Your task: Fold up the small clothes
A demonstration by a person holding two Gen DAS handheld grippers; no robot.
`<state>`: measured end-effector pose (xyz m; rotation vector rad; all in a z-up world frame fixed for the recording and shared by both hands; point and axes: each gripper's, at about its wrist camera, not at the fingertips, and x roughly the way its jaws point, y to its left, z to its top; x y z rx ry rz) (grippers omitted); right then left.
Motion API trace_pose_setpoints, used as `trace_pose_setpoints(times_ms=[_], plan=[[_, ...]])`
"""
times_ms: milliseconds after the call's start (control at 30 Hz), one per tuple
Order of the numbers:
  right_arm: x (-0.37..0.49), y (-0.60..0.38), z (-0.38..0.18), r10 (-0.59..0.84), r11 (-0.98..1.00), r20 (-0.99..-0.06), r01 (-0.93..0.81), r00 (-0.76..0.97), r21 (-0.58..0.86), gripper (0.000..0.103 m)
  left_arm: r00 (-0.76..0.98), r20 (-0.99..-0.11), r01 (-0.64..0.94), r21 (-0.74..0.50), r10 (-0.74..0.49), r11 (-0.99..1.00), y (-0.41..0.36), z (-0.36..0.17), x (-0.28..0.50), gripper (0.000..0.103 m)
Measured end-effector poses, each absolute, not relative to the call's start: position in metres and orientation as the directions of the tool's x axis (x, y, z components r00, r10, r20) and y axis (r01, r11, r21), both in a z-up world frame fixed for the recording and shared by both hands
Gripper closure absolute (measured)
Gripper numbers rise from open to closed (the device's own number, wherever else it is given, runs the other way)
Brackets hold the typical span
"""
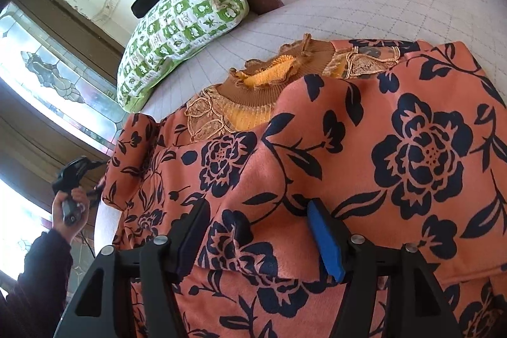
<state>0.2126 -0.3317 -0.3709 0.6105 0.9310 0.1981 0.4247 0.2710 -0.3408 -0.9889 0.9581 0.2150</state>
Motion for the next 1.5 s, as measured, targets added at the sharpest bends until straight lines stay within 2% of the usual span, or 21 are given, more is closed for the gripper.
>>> trace_pose_setpoints(times_ms=[100,200,333,433,567,700,900,933,1000,1033,1067,1133,1167,1333,1500], plan=[[0.213,-0.324,-0.367,0.378,0.851,-0.7,0.069,0.605,0.52,0.036,0.602,-0.776,-0.545,-0.569,-0.185,0.616,0.262,-0.336,0.426,0.096],[0.212,-0.326,-0.362,0.366,0.856,-0.69,0.066,0.624,0.513,0.043,0.605,-0.785,-0.516,-0.517,-0.137,0.683,0.249,-0.319,0.424,0.098],[0.207,-0.346,-0.349,0.346,0.829,-0.653,0.106,0.674,0.55,0.046,0.656,-0.739,-0.379,-0.498,-0.153,0.78,0.216,-0.265,0.415,0.098],[0.201,-0.363,-0.34,0.344,0.789,-0.619,0.14,0.706,0.598,0.046,0.681,-0.715,-0.245,-0.424,-0.157,0.872,0.175,-0.214,0.404,0.098],[0.189,-0.382,-0.326,0.325,0.756,-0.582,0.165,0.746,0.634,0.045,0.7,-0.683,-0.048,-0.336,-0.208,0.941,0.103,-0.157,0.38,0.098],[0.176,-0.398,-0.31,0.291,0.737,-0.544,0.178,0.787,0.652,0.045,0.676,-0.668,0.152,-0.287,-0.311,0.946,0.013,-0.125,0.353,0.098],[0.154,-0.441,-0.297,0.237,0.661,-0.491,0.231,0.838,0.714,0.045,0.542,-0.689,0.403,-0.291,-0.482,0.868,-0.121,-0.116,0.303,0.098],[0.15,-0.448,-0.297,0.225,0.652,-0.486,0.24,0.844,0.719,0.045,0.492,-0.705,0.444,-0.3,-0.51,0.844,-0.144,-0.12,0.296,0.095],[0.145,-0.463,-0.296,0.198,0.63,-0.485,0.268,0.852,0.729,0.042,0.361,-0.769,0.542,-0.288,-0.528,0.79,-0.19,-0.133,0.28,0.073],[0.142,-0.471,-0.298,0.191,0.605,-0.479,0.282,0.857,0.745,0.037,0.333,-0.793,0.576,-0.257,-0.51,0.776,-0.204,-0.137,0.275,0.053],[0.139,-0.478,-0.3,0.188,0.58,-0.472,0.29,0.861,0.761,0.032,0.341,-0.81,0.607,-0.199,-0.477,0.77,-0.214,-0.14,0.27,0.044],[0.137,-0.486,-0.303,0.188,0.548,-0.473,0.307,0.861,0.778,0.031,0.418,-0.813,0.619,-0.072,-0.406,0.782,-0.215,-0.145,0.263,0.044],[0.137,-0.487,-0.303,0.192,0.543,-0.473,0.309,0.86,0.781,0.031,0.432,-0.813,0.611,-0.055,-0.39,0.79,-0.208,-0.148,0.266,0.043],[0.146,-0.472,-0.3,0.225,0.602,-0.486,0.272,0.845,0.751,0.031,0.421,-0.845,0.403,-0.152,-0.33,0.903,-0.131,-0.175,0.304,0.04],[0.165,-0.424,-0.297,0.239,0.746,-0.56,0.219,0.793,0.629,0.031,0.453,-0.877,0.214,-0.067,-0.16,0.975,-0.062,-0.229,0.316,0.04]])
